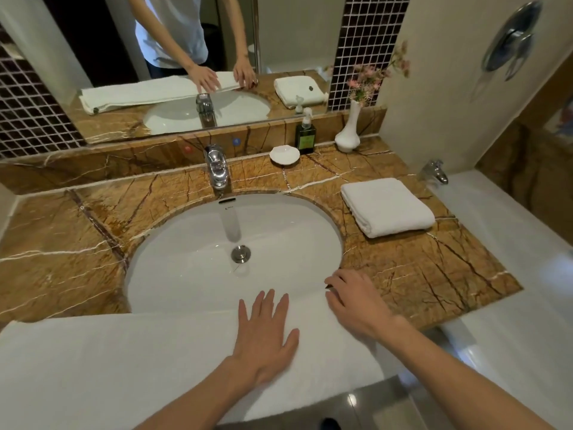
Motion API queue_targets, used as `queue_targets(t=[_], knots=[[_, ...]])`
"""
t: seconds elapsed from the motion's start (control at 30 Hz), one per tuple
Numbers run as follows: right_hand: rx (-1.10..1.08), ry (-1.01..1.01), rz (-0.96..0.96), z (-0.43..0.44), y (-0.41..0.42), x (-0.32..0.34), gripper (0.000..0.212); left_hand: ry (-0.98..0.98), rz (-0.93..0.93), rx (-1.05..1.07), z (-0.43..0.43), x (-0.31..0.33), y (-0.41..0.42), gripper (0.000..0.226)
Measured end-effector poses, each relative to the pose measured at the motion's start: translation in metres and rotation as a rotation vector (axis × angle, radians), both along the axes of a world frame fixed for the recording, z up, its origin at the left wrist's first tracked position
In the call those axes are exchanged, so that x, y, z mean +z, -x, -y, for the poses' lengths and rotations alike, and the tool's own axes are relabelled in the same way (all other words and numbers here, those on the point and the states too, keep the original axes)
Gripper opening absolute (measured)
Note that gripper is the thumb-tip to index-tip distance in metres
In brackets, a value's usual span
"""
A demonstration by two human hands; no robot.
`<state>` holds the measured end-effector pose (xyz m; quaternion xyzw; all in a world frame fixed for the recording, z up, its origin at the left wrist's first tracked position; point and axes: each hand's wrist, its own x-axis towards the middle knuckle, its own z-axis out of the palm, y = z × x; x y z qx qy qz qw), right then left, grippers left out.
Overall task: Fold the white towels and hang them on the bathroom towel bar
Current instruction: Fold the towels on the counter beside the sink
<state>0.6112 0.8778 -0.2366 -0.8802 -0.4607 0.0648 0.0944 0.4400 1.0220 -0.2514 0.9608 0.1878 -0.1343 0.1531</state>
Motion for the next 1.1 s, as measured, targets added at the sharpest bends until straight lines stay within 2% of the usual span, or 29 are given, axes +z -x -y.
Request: queue_targets(t=[0.13, 0.27, 0.43, 0.53, 0.63, 0.77, 0.87, 0.93, 1.03, 1.1], knots=[[0.08, 0.117, -0.111, 0.003, -0.028, 0.009, 0.051, 0.17, 0.062, -0.04, 0.006, 0.017, -0.052, 0.061], [0.221, 0.293, -0.167, -0.001, -0.046, 0.007, 0.067, 0.312, -0.124, -0.022, -0.002, 0.023, -0.078, 0.064], [0.256, 0.215, -0.229, -0.004, -0.051, 0.002, 0.059, 0.378, -0.196, 0.077, -0.019, 0.03, -0.087, 0.035], [0.223, 0.149, -0.315, -0.003, -0.049, 0.001, 0.053, 0.33, -0.213, 0.077, -0.02, 0.035, -0.088, 0.033], [0.192, 0.196, -0.415, -0.005, -0.051, 0.005, 0.06, 0.309, -0.146, 0.073, -0.018, 0.036, -0.083, 0.032], [0.253, 0.225, -0.252, -0.008, -0.054, 0.013, 0.053, 0.178, -0.04, 0.104, -0.015, 0.023, -0.068, 0.03], [0.256, 0.211, -0.088, -0.002, -0.047, 0.018, 0.053, -0.035, 0.02, 0.059, -0.006, 0.014, -0.062, 0.043], [0.281, 0.173, 0.063, 0.003, -0.037, 0.017, 0.051, -0.14, 0.131, 0.039, 0.003, 0.016, -0.062, 0.057], [0.327, 0.166, 0.096, 0.005, -0.021, 0.009, 0.058, -0.207, 0.24, -0.022, 0.019, 0.017, -0.059, 0.058], [0.364, 0.216, 0.103, 0.007, -0.017, 0.001, 0.063, -0.245, 0.205, -0.078, 0.03, 0.014, -0.058, 0.058]])
